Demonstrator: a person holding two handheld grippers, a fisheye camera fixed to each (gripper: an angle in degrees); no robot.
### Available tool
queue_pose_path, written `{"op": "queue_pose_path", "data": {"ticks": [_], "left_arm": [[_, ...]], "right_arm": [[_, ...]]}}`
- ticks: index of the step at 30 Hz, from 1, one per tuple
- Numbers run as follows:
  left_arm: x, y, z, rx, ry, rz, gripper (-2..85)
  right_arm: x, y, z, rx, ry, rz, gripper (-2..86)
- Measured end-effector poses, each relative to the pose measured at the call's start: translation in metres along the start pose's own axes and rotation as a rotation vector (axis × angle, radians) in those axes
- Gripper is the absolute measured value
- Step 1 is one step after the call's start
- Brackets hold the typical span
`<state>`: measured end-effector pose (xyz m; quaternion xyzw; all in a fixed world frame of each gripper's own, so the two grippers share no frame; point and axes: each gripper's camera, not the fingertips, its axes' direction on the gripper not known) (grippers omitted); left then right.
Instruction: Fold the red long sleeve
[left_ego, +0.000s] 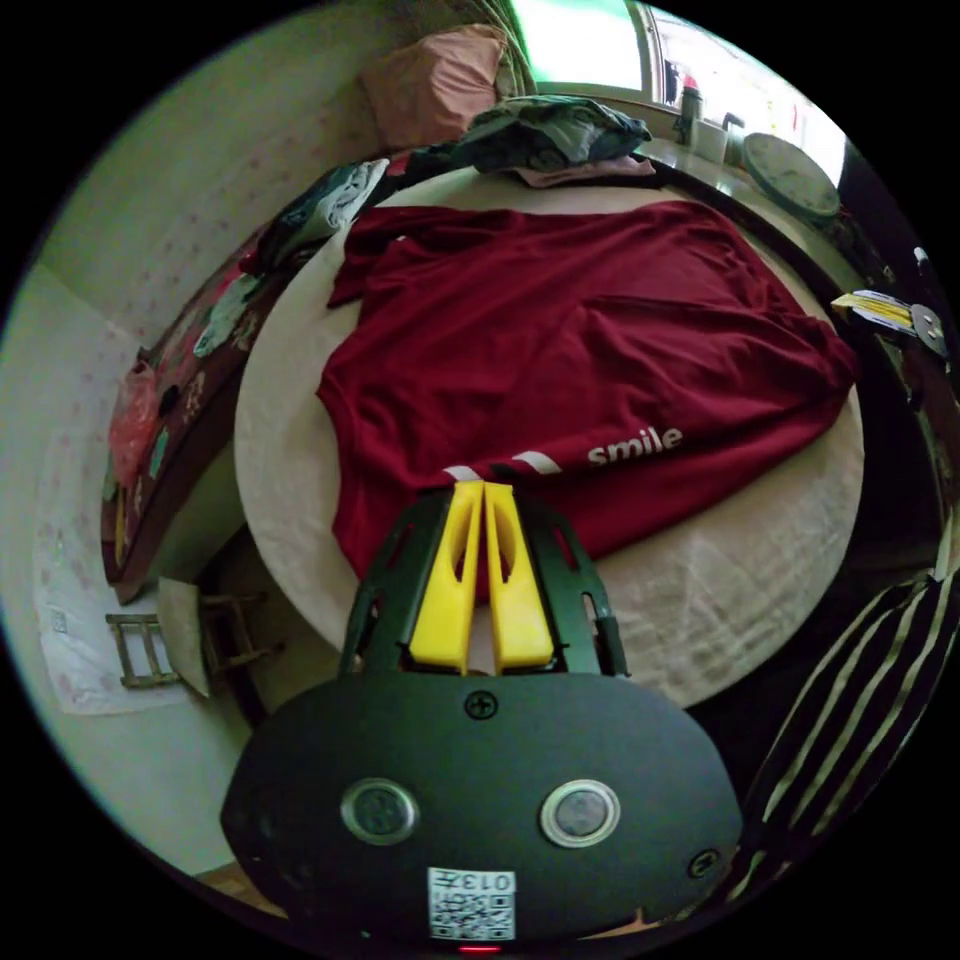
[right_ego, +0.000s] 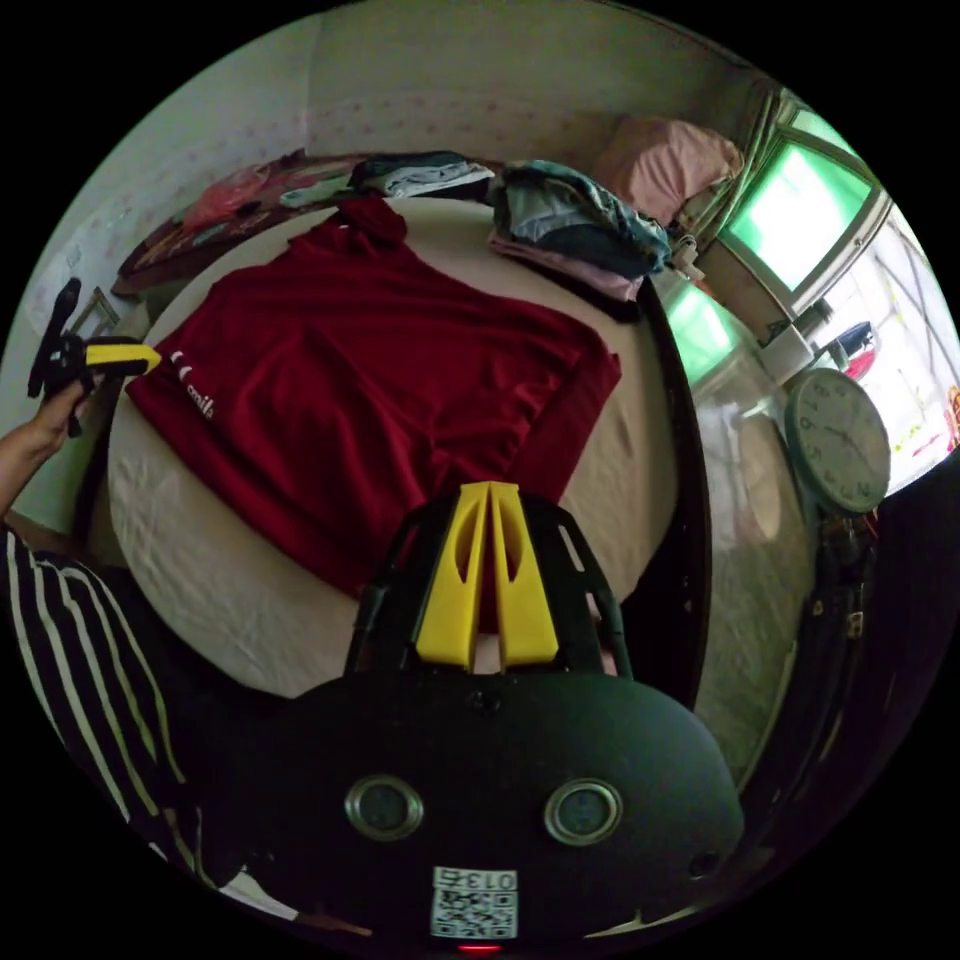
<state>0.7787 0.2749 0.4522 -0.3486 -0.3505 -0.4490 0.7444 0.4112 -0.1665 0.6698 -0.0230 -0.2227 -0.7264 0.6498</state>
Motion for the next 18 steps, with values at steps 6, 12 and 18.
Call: {"op": "queue_pose_path", "data": {"ticks": [6,12,18], "left_arm": [[-0.008,-0.011,0.029,-0.168,0.045,0.055,-0.2],[-0.083,0.0,-0.019,0.075,-0.005,-0.075,0.9],[-0.181,-0.129,0.011,0.193,0.145,-0.039,9.3]], "right_arm": [[-0.002,-0.007,0.046,-0.181,-0.043,-0.039,0.3],[0.025,-0.03,0.017,-0.051,-0.005,0.037,1.7],[0.067,-0.122,0.041,-0.013,0.022,0.025,6.8]]}}
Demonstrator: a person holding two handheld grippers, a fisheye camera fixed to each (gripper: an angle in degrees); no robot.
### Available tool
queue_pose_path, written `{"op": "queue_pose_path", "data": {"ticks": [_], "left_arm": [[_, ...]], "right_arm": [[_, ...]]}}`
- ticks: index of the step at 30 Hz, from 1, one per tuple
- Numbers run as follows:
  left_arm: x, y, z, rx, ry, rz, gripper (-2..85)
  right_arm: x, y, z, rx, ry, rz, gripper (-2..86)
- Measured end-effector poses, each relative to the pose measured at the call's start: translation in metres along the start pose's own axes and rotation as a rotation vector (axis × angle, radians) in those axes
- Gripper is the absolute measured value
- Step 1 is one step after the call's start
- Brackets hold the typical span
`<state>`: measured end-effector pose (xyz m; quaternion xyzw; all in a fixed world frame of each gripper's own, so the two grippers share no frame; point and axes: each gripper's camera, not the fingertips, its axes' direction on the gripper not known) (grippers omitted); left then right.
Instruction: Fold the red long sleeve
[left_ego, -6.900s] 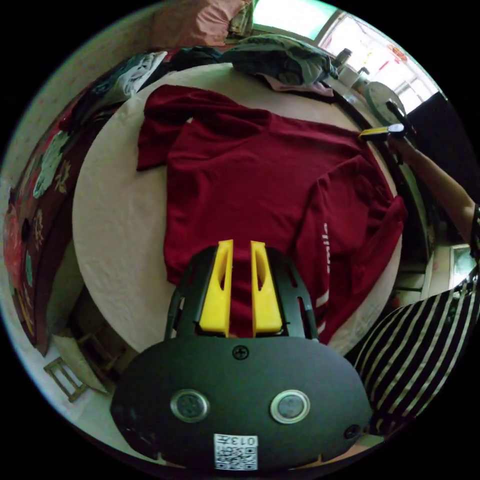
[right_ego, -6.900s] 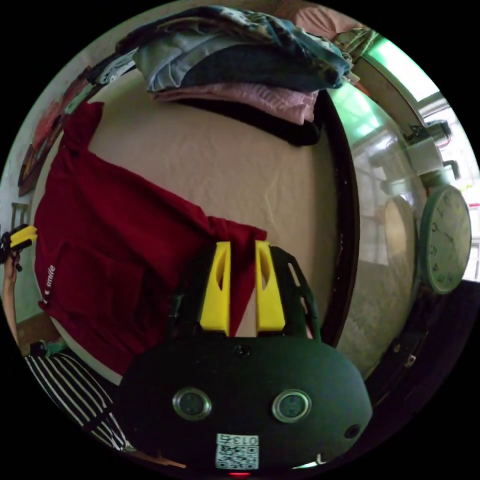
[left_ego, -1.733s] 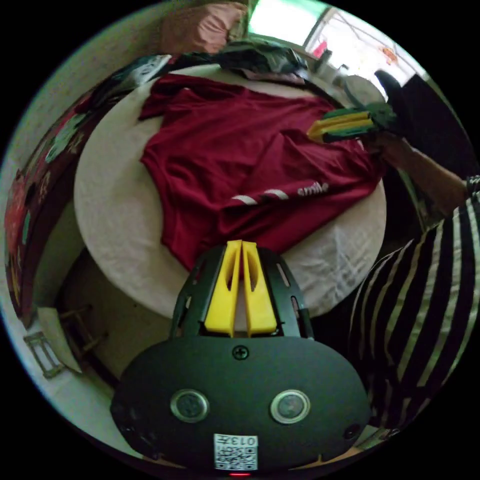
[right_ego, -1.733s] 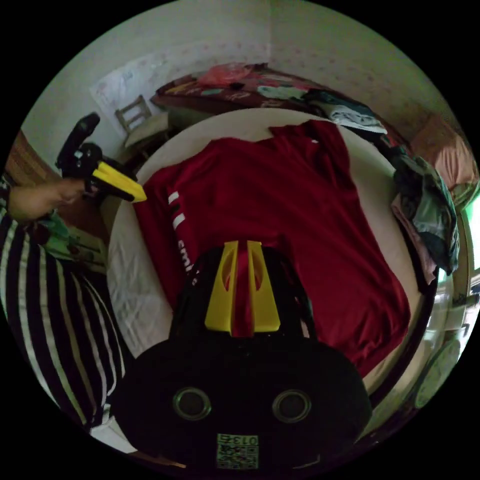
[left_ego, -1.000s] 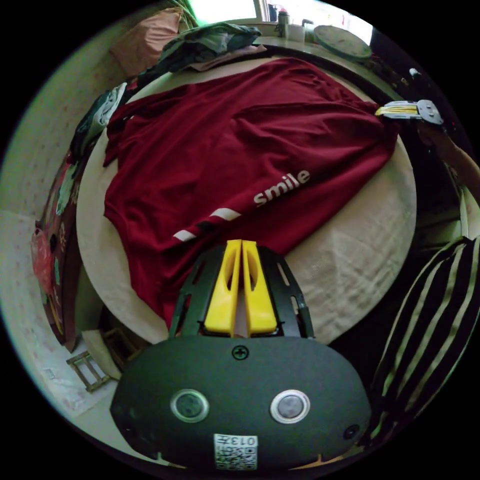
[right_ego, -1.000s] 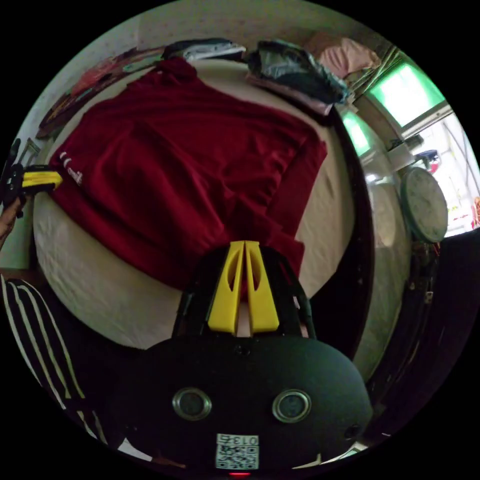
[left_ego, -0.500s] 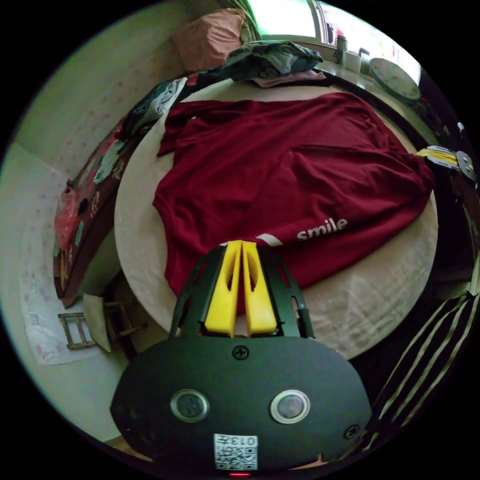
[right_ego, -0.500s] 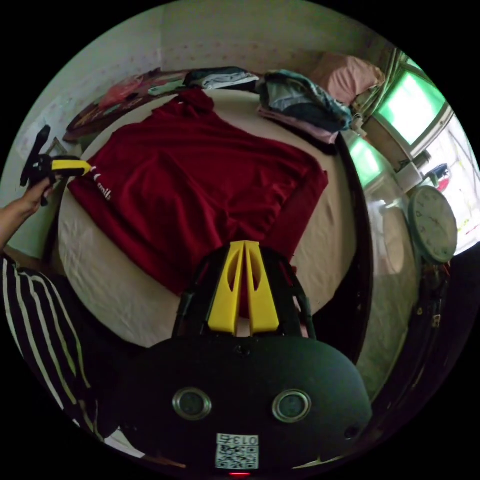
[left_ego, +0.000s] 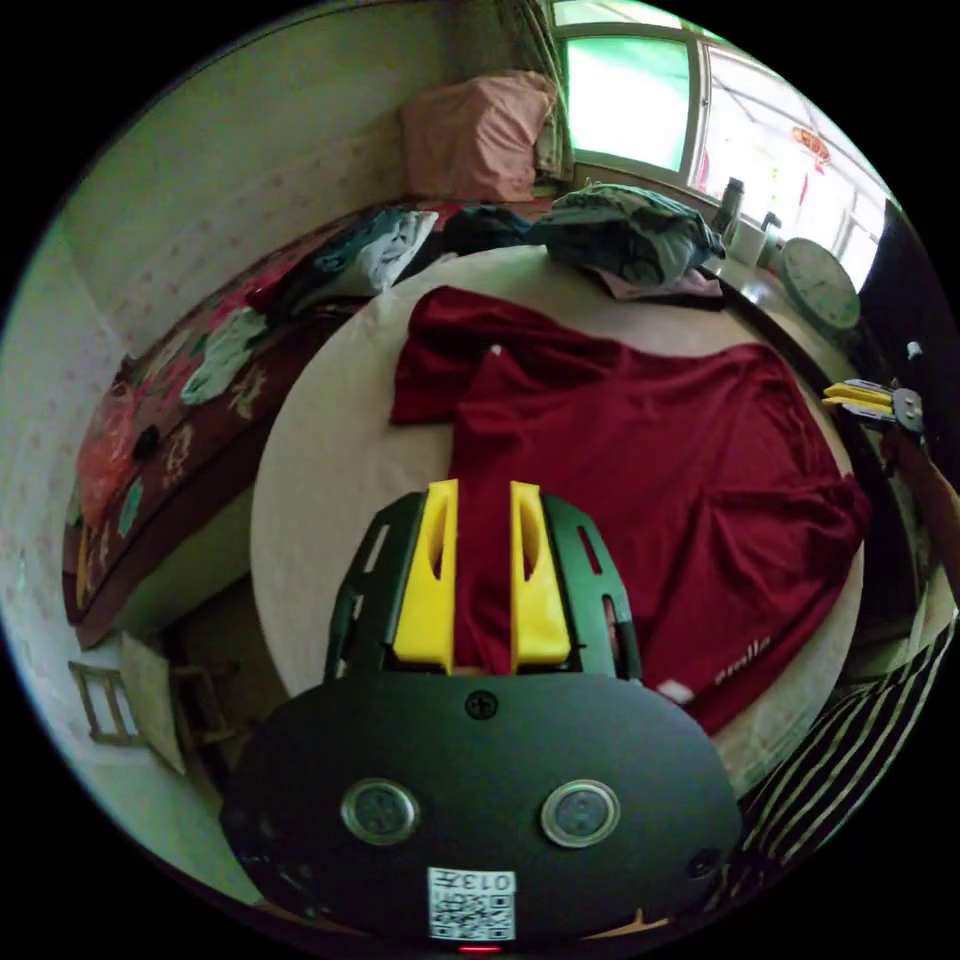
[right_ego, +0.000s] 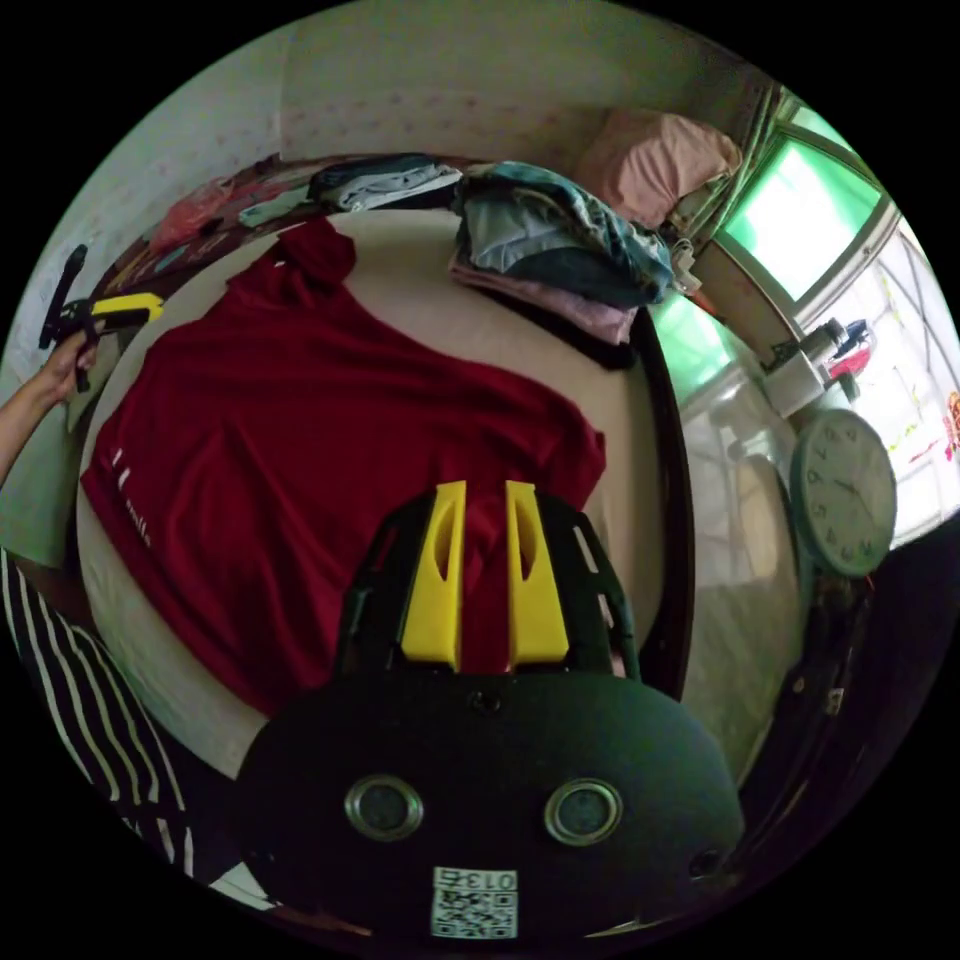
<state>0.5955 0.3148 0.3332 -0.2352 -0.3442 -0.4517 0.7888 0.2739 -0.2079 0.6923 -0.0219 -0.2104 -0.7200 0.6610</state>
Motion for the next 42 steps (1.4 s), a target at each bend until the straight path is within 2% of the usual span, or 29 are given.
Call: {"op": "queue_pose_path", "data": {"ticks": [5,9,13,15,18,22,24,27,30,35,42], "left_arm": [[-0.021,-0.103,0.064,-0.087,0.037,0.126,10.8],[-0.033,-0.145,0.101,-0.177,0.145,0.108,12.2],[-0.018,-0.153,0.126,-0.263,0.123,0.175,11.8],[-0.008,-0.152,0.135,-0.288,0.09,0.195,5.5],[-0.001,-0.15,0.133,-0.277,0.043,0.18,1.0],[-0.009,-0.147,0.111,-0.22,0.015,0.102,0.1],[-0.017,-0.143,0.081,-0.143,0.009,0.049,-0.1],[-0.019,-0.12,0.046,-0.019,0.028,0.01,-0.2],[-0.009,-0.087,0.026,0.031,0.027,0.004,-0.2],[0.03,-0.026,-0.01,0.112,-0.05,0.039,-0.2],[0.115,0.078,-0.011,0.035,-0.168,0.033,-0.2]], "right_arm": [[0.047,-0.083,0.046,-0.126,-0.057,-0.1,7.1],[0.077,-0.111,0.062,-0.22,-0.097,-0.168,7.5],[0.1,-0.121,0.075,-0.316,-0.097,-0.249,8.6],[0.108,-0.123,0.081,-0.331,-0.107,-0.271,9.2],[0.116,-0.13,0.091,-0.341,-0.154,-0.293,9.0],[0.115,-0.135,0.111,-0.423,-0.199,-0.329,4.6],[0.115,-0.14,0.105,-0.404,-0.195,-0.325,3.6],[0.112,-0.133,0.076,-0.263,-0.158,-0.338,2.9],[0.099,-0.108,0.057,-0.208,-0.06,-0.378,2.6],[0.065,-0.049,-0.002,0.027,0.058,-0.341,2.6],[-0.005,0.03,-0.003,0.047,0.247,-0.382,2.9]]}}
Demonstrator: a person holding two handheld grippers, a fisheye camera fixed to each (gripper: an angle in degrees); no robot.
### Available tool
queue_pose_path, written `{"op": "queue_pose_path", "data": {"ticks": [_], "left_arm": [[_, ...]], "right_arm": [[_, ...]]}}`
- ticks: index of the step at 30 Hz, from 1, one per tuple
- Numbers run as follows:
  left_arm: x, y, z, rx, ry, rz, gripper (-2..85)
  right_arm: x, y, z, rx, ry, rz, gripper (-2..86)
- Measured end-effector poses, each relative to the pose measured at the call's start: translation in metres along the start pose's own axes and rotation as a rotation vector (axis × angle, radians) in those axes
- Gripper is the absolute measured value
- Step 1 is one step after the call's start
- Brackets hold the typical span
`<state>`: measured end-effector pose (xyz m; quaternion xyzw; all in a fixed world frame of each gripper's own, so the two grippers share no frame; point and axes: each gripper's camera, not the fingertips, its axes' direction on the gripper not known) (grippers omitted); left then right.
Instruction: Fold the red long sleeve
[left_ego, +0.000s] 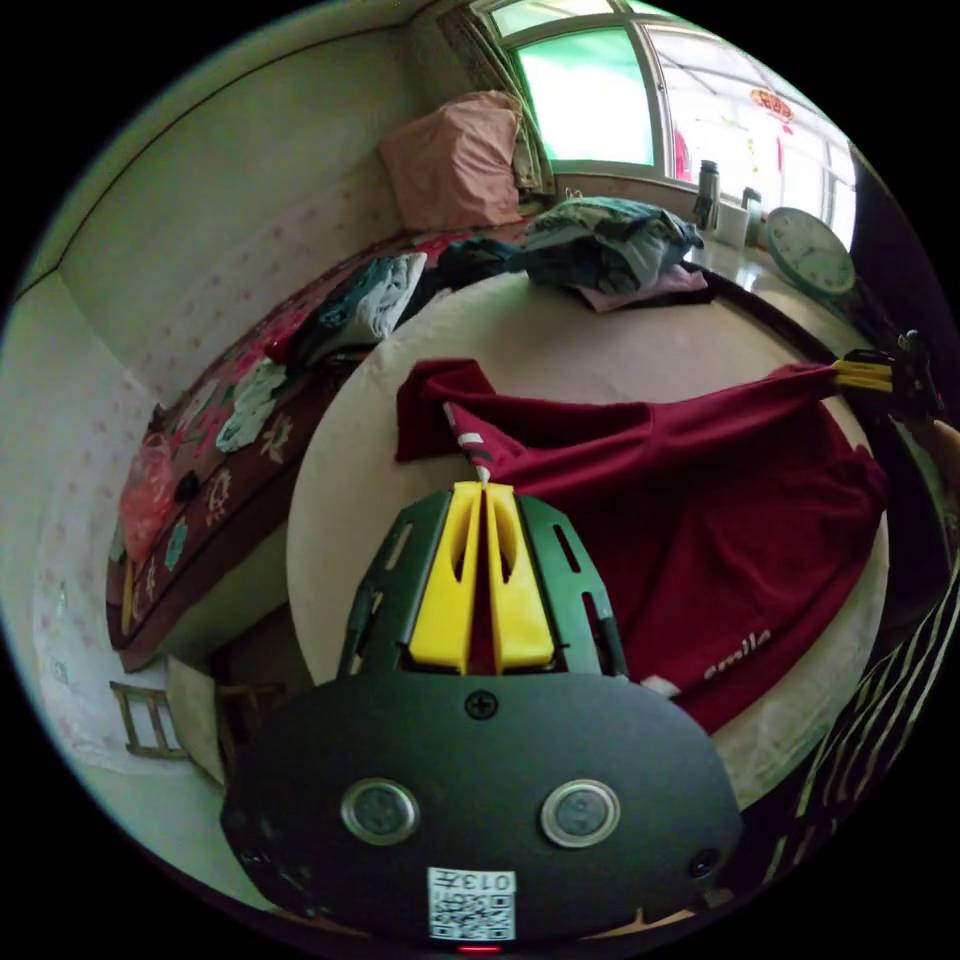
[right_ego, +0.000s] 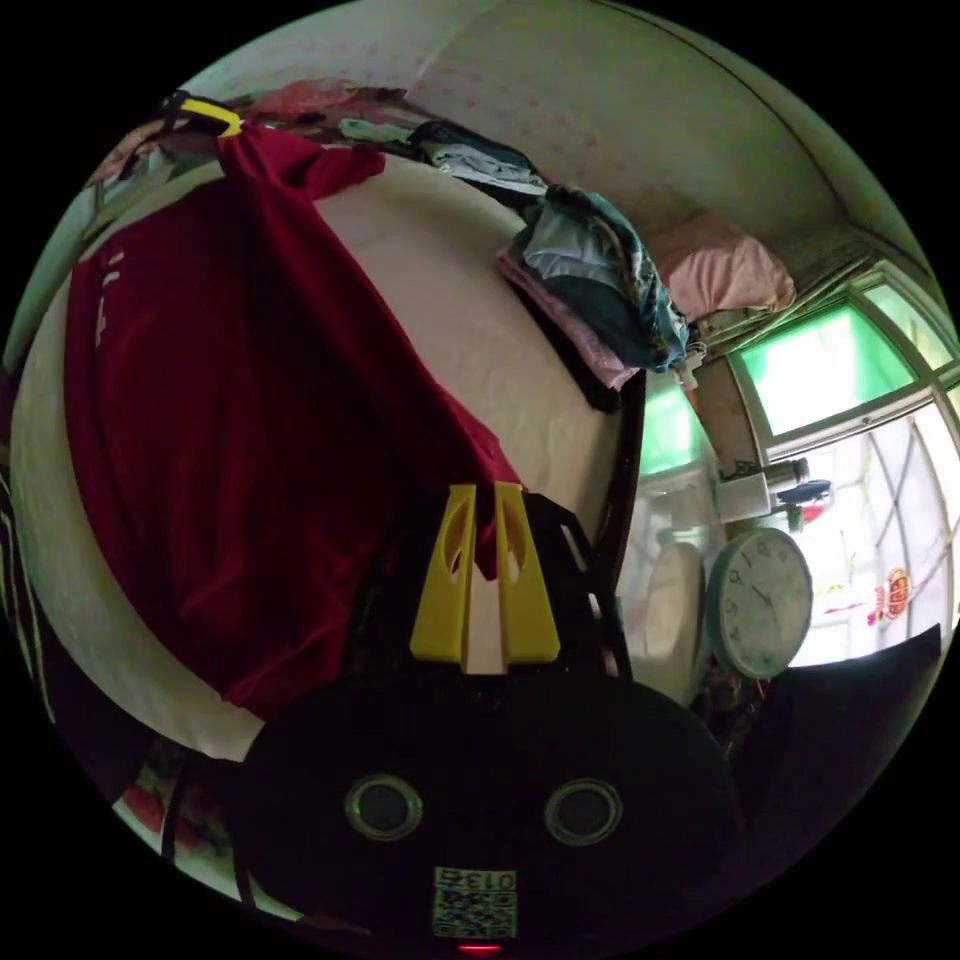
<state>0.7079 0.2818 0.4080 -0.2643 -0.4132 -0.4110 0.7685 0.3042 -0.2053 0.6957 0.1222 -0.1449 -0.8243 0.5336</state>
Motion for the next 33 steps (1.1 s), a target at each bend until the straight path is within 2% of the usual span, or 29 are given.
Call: {"op": "queue_pose_path", "data": {"ticks": [6,8,13,15,21,23,26,28,31,33], "left_arm": [[0.043,0.036,0.01,-0.112,-0.026,-0.014,-0.1],[0.047,0.04,0.009,-0.124,-0.046,-0.007,-0.1],[0.054,0.052,0.049,-0.266,0.047,0.016,0.1],[0.054,0.05,0.039,-0.239,0.055,-0.001,0.2],[0.024,0.049,0.021,-0.215,0.104,-0.161,0.1],[0.016,0.043,0.022,-0.203,0.111,-0.202,0.1],[0.014,0.027,0.033,-0.233,0.159,-0.2,-0.1],[0.018,0.02,0.041,-0.276,0.114,-0.168,-0.1],[0.018,0.016,0.051,-0.298,0.14,-0.154,-0.2],[0.016,0.019,0.059,-0.32,0.154,-0.158,-0.1]], "right_arm": [[-0.033,0.018,0.013,-0.099,0.002,-0.001,3.5],[-0.03,0.02,0.007,-0.096,-0.06,0.029,4.1],[-0.033,0.035,0.008,-0.1,-0.168,-0.014,7.4],[-0.023,0.041,-0.002,-0.106,-0.227,-0.003,7.8],[0.037,0.054,-0.016,-0.041,-0.289,0.329,7.8],[0.044,0.051,0.009,-0.073,-0.355,0.424,7.0],[0.037,0.049,0.038,-0.181,-0.476,0.433,3.4],[0.037,0.05,0.031,-0.185,-0.437,0.424,2.1],[0.043,0.057,0.009,-0.161,-0.337,0.423,1.3],[0.041,0.065,0.013,-0.232,-0.259,0.408,1.2]]}}
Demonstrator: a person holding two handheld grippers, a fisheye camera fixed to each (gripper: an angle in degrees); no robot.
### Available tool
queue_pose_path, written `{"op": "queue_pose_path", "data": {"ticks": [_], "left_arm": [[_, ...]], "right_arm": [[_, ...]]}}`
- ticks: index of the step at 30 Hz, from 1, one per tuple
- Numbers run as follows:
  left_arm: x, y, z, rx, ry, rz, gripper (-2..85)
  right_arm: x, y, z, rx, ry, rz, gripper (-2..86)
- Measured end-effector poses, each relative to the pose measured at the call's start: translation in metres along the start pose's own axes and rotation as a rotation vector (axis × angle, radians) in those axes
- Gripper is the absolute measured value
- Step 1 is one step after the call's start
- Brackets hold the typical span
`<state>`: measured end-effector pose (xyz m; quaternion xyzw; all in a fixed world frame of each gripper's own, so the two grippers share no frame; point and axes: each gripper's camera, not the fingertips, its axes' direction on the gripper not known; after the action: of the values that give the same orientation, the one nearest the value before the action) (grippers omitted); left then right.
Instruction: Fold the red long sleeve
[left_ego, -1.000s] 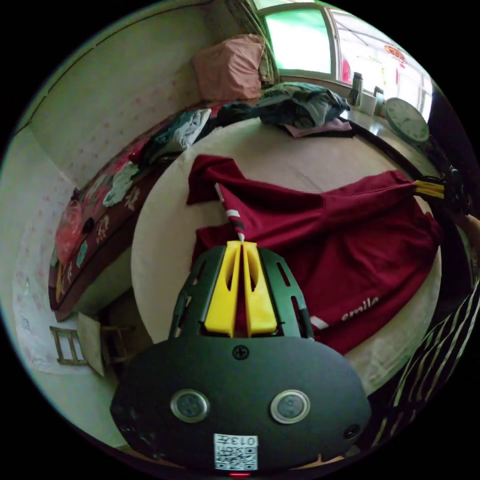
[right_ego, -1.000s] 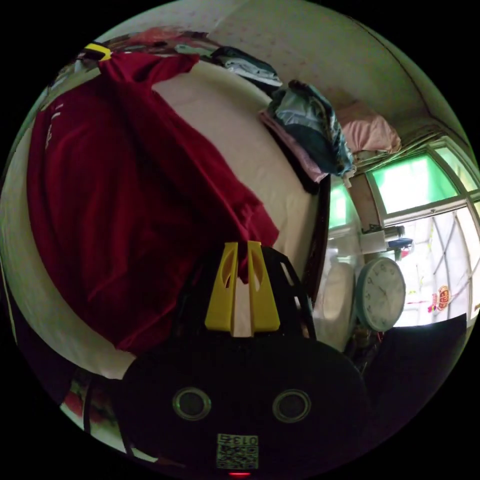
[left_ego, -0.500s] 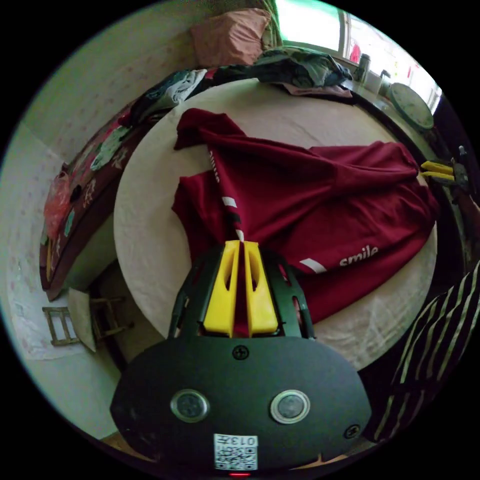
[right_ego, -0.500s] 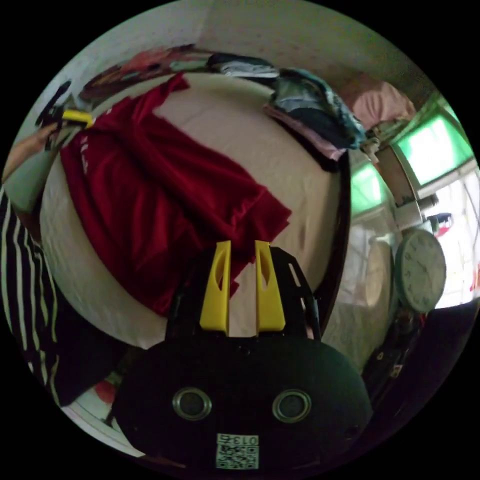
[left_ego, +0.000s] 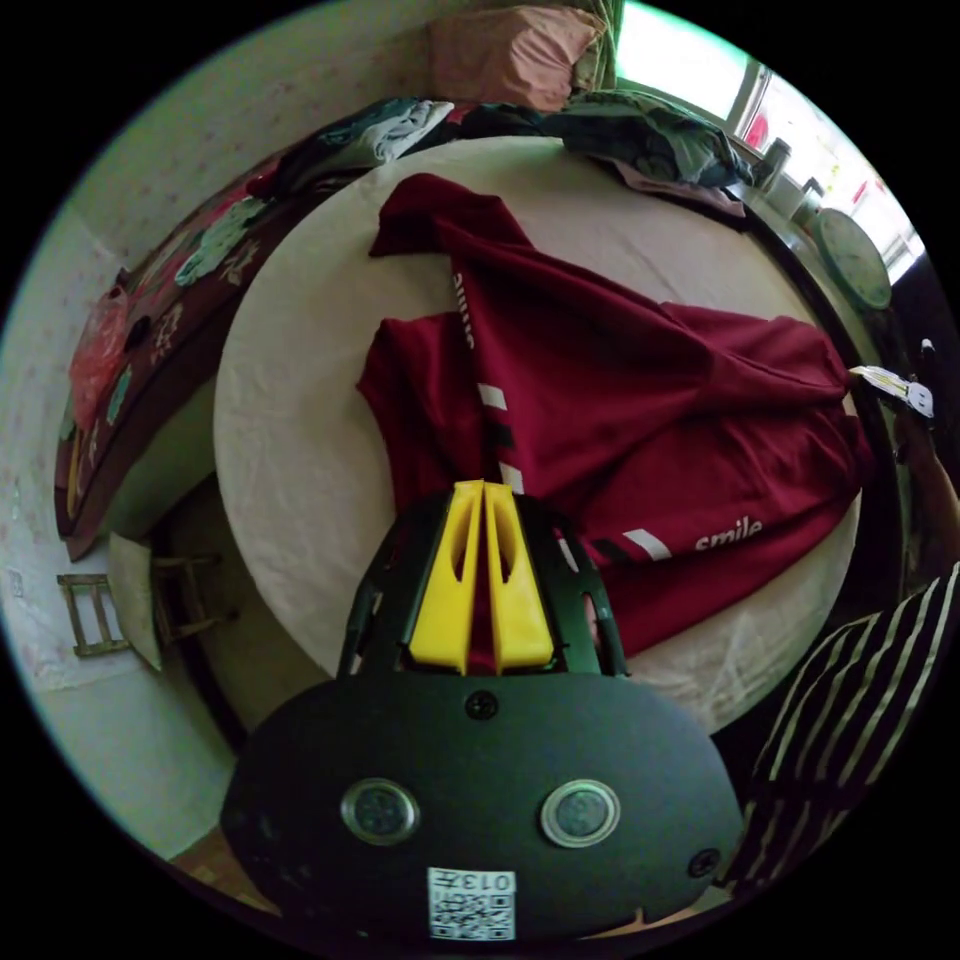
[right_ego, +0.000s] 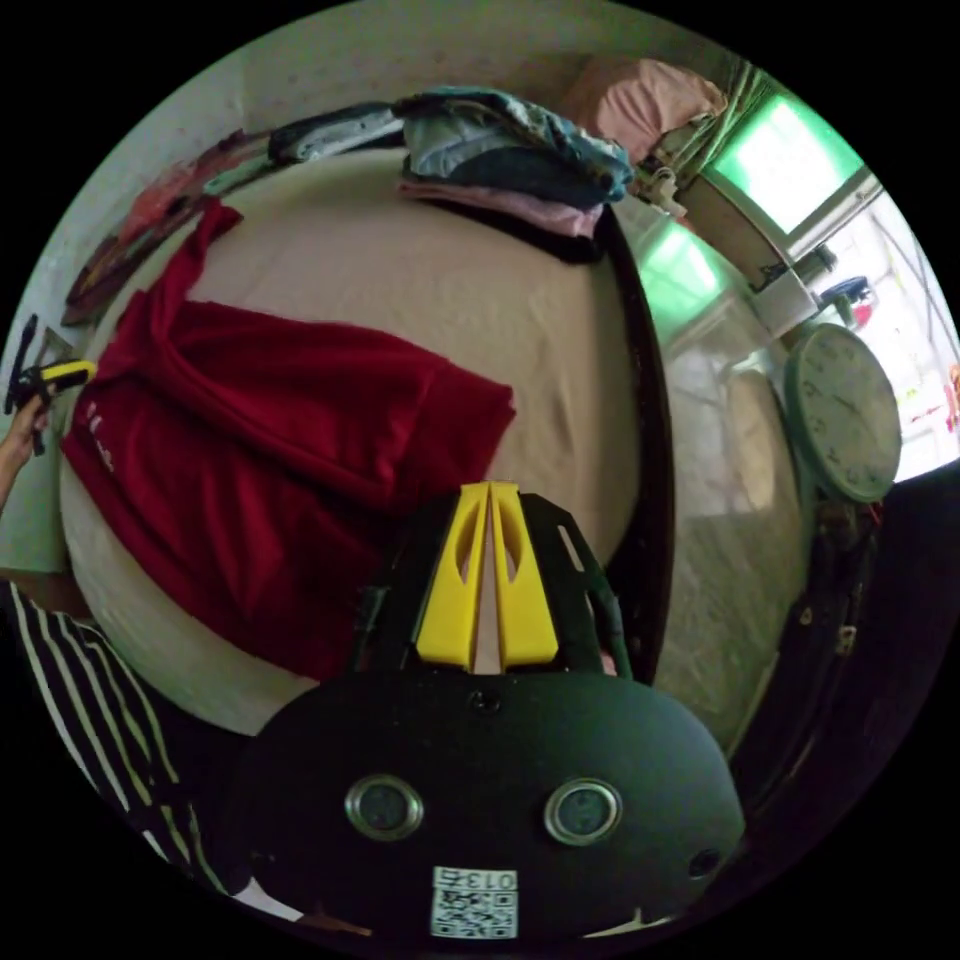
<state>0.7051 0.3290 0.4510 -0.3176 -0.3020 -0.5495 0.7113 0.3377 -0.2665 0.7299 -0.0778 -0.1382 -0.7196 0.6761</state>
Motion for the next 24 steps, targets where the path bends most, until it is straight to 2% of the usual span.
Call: {"op": "queue_pose_path", "data": {"ticks": [3,5,7,12,15,17,19,24], "left_arm": [[-0.009,0.004,-0.014,0.055,-0.003,-0.036,0.3],[-0.015,0.003,-0.029,0.114,-0.002,-0.038,0.9],[-0.016,-0.006,-0.04,0.143,-0.002,-0.001,2.2],[-0.01,-0.06,-0.025,0.122,0.005,0.059,8.2],[-0.009,-0.082,-0.001,0.069,0.084,0.073,8.4],[-0.006,-0.087,0.012,0.016,0.055,0.083,7.5],[-0.007,-0.087,0.023,-0.015,0.046,0.073,6.1],[-0.016,-0.078,0.025,0.027,0.039,0.065,2.0]], "right_arm": [[0.011,0.007,0.012,-0.065,-0.038,0.014,1.7],[0.02,0.003,-0.015,0.083,-0.037,0.046,3.7],[0.015,-0.012,-0.03,0.15,-0.073,0.016,6.2],[-0.046,-0.088,-0.046,0.256,-0.273,-0.204,9.5],[-0.102,-0.156,-0.051,0.302,-0.358,-0.365,10.8],[-0.147,-0.213,-0.057,0.339,-0.394,-0.474,11.4],[-0.177,-0.254,-0.057,0.342,-0.42,-0.532,11.8],[-0.244,-0.343,-0.022,0.166,-0.379,-0.624,11.2]]}}
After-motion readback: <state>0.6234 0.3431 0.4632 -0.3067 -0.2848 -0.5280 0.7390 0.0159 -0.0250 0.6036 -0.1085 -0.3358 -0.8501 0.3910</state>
